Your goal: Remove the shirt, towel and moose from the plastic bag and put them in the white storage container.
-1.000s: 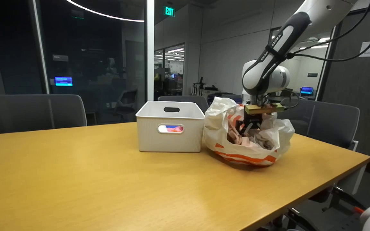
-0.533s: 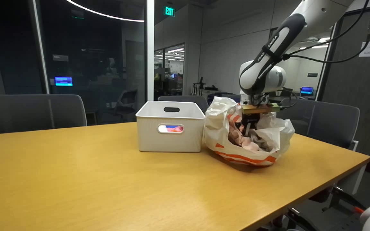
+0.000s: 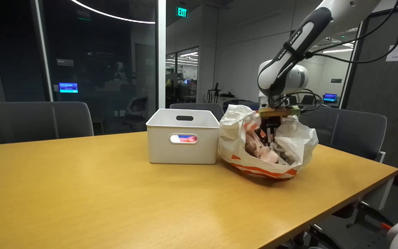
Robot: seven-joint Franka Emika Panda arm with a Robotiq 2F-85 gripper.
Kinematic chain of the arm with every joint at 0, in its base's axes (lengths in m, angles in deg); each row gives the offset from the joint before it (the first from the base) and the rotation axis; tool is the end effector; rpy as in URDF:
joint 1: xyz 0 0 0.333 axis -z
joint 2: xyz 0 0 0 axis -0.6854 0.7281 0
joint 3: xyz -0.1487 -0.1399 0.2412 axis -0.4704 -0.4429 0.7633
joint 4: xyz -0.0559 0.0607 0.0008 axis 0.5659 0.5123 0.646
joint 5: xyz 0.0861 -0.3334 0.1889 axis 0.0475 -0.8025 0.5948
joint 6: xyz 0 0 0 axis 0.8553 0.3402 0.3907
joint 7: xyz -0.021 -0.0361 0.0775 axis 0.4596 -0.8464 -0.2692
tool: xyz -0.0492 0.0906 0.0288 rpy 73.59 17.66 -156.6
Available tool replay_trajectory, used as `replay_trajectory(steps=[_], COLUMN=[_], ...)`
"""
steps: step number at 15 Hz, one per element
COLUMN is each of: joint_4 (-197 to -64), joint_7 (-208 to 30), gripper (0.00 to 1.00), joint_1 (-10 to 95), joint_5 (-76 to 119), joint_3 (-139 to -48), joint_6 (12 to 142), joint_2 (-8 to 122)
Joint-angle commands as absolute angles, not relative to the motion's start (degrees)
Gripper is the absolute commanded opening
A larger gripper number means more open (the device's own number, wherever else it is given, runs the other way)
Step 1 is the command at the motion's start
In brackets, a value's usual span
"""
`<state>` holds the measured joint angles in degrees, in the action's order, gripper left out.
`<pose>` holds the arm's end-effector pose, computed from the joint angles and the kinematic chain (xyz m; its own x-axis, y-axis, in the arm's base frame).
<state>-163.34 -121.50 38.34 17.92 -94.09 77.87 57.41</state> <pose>0.5456 -0.0018 0.2400 0.8444 -0.5336 -0.0474 -0.5216 -0.8392 0.1538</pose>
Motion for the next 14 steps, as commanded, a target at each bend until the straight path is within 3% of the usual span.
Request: replay_trajectory(steps=[1, 7, 14], joint_4=[-167.16, -172.3, -170.2], joint_7=[-119.42, -103.63, -80.97], gripper=[0.07, 0.07, 0.08], joint_1=[39.52, 42.12, 45.03], joint_5=[23.04, 40.13, 59.35], joint_3=[-93.03, -90.91, -94.12], joint_6=[76.7, 75.35, 56.08], joint_2=[49.61, 38.81, 36.49])
